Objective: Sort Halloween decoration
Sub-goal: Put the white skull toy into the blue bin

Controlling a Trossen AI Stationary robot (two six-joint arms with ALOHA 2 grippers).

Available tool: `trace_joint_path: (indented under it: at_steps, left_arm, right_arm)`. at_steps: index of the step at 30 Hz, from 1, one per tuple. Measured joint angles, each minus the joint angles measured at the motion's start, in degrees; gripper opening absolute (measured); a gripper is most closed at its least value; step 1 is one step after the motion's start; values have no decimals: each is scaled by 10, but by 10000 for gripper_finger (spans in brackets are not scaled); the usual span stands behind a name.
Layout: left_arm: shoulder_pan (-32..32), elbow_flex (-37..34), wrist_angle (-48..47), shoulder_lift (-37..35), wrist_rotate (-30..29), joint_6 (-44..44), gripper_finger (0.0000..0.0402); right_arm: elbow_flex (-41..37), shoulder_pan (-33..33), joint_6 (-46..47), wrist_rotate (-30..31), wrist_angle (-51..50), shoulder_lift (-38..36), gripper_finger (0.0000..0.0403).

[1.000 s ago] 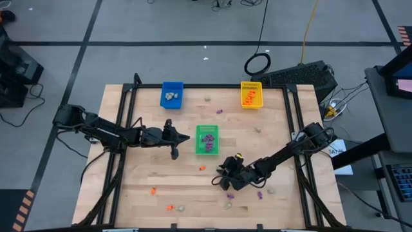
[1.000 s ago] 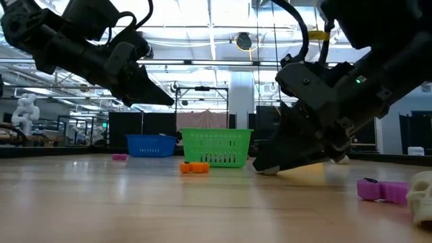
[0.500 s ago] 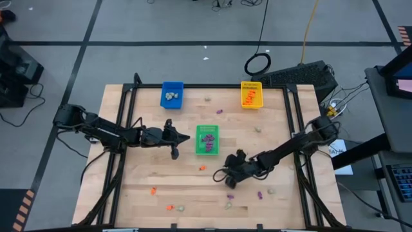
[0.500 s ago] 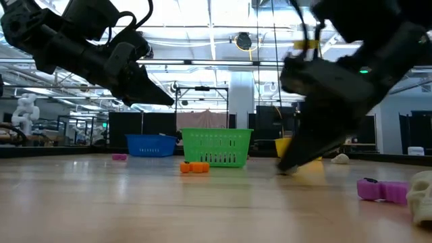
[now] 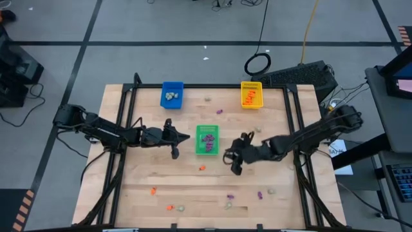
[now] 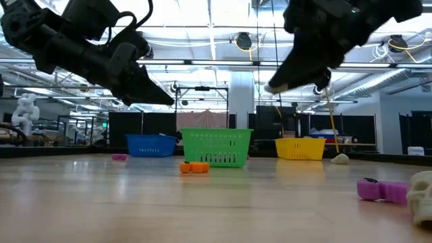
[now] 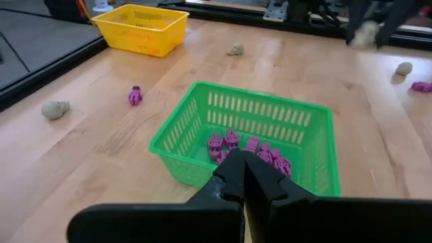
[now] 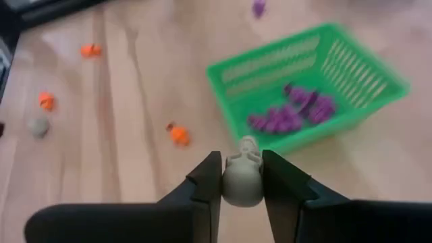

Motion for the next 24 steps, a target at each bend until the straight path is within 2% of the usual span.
trace_joint_path:
  at_steps: [4, 10, 15, 24]
  left_arm:
    - [-7, -12, 30, 2, -6, 2, 0]
    - [-15, -87, 180, 2, -24, 12, 0]
    - [-15, -130, 244, 1, -28, 13, 0]
    - [-15, -152, 260, -2, -38, 18, 0]
  right_arm:
    - [17, -48, -52, 3, -17, -21, 67]
    - [124, -125, -157, 2, -62, 21, 67]
    - [254, -193, -218, -32, -105, 100, 66]
    - [484, -287, -277, -121, -148, 285, 66]
